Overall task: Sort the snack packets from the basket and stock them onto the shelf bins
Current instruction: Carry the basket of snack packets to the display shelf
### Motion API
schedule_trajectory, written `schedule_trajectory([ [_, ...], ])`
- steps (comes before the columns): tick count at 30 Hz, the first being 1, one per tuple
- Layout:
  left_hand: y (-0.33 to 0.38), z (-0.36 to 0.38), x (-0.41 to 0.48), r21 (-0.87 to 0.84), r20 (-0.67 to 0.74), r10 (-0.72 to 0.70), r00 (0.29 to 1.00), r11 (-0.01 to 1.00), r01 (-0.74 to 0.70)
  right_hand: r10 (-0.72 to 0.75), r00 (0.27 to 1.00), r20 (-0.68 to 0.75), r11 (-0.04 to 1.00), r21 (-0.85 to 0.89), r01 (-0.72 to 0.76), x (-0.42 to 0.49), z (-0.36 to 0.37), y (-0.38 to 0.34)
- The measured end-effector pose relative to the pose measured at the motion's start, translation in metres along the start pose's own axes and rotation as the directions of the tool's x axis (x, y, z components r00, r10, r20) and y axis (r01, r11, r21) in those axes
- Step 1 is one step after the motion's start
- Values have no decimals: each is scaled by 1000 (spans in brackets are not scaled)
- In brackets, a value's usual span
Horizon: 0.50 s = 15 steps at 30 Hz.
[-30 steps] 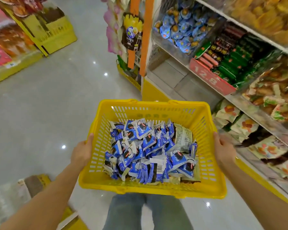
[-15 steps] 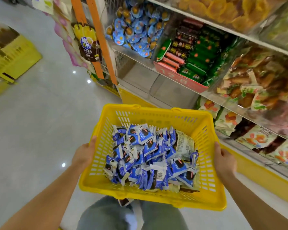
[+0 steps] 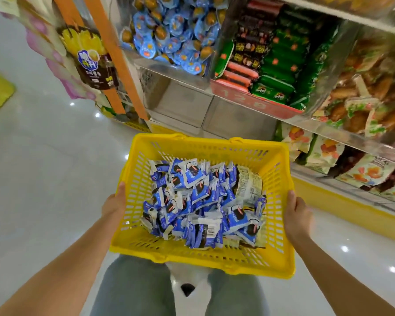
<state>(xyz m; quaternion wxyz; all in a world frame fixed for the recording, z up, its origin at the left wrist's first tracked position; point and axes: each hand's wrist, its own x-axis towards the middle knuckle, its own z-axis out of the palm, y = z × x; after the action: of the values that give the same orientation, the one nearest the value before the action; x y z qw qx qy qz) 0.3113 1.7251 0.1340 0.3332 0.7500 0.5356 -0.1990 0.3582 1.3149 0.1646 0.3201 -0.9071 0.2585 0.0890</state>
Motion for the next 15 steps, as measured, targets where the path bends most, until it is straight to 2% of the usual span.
schedule_trajectory([
  [5, -12, -10, 58, 30, -62, 32, 998, 999, -30, 27, 1000, 13, 1000, -9, -27, -11, 59, -17],
  [15, -66, 17, 171, -141, -232, 9, 973, 989, -42, -58, 993, 106, 998, 33, 55, 11, 200, -24],
])
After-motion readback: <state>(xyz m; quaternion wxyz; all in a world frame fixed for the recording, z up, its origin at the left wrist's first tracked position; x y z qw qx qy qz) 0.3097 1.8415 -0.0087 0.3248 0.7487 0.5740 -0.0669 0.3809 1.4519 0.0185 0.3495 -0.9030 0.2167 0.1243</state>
